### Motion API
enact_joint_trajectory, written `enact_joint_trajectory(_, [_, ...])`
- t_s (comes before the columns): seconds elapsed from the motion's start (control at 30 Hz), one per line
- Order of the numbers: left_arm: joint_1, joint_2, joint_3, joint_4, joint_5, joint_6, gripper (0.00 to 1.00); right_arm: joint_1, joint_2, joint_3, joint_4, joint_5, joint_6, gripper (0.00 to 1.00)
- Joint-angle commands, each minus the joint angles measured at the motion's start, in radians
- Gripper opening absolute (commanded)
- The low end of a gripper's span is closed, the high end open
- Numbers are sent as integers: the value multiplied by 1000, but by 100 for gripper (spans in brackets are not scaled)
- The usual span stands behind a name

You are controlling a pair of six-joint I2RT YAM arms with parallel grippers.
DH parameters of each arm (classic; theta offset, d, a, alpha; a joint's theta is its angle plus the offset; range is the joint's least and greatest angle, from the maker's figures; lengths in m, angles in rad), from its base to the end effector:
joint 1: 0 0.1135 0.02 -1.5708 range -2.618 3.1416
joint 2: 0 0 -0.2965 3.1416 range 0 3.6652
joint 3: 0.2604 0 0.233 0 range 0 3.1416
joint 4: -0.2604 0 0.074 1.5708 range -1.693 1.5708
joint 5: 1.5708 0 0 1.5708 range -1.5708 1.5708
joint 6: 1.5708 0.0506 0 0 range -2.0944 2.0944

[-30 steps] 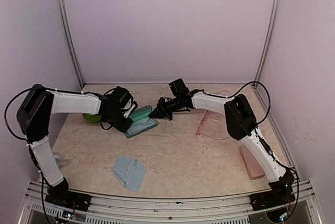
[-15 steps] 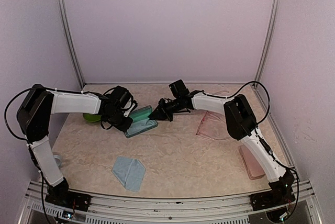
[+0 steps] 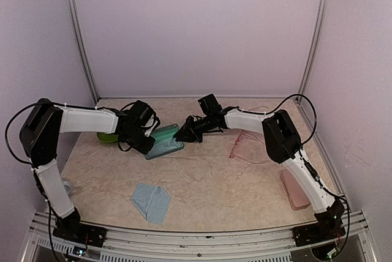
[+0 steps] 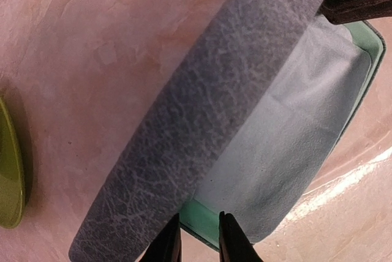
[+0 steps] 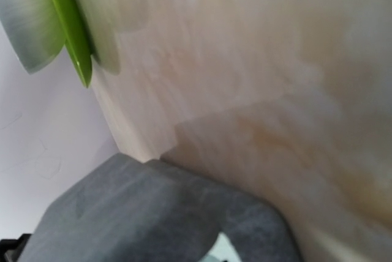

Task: Organize the sunglasses
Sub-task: Place the folded cleaning cloth in the sunglasses case.

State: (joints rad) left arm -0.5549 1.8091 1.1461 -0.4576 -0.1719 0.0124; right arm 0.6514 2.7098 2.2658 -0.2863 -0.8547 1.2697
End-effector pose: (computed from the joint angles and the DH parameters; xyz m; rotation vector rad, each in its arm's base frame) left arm 0.3091 -0.1814 0.1988 0.6947 2.5709 0.0577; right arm 0.4526 0.3931 0.1235 -0.2716 -2.4957 -1.5429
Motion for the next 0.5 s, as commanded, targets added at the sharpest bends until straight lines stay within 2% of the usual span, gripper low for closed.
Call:
enact_joint_trajectory(0.0, [-2, -39, 18, -6, -16, -21, 24, 2, -61, -43, -8, 30, -30, 20])
enact_joint_trajectory(0.47, [-29, -140, -4, -61, -2, -75, 28, 2, -187, -199, 25, 57, -90, 27])
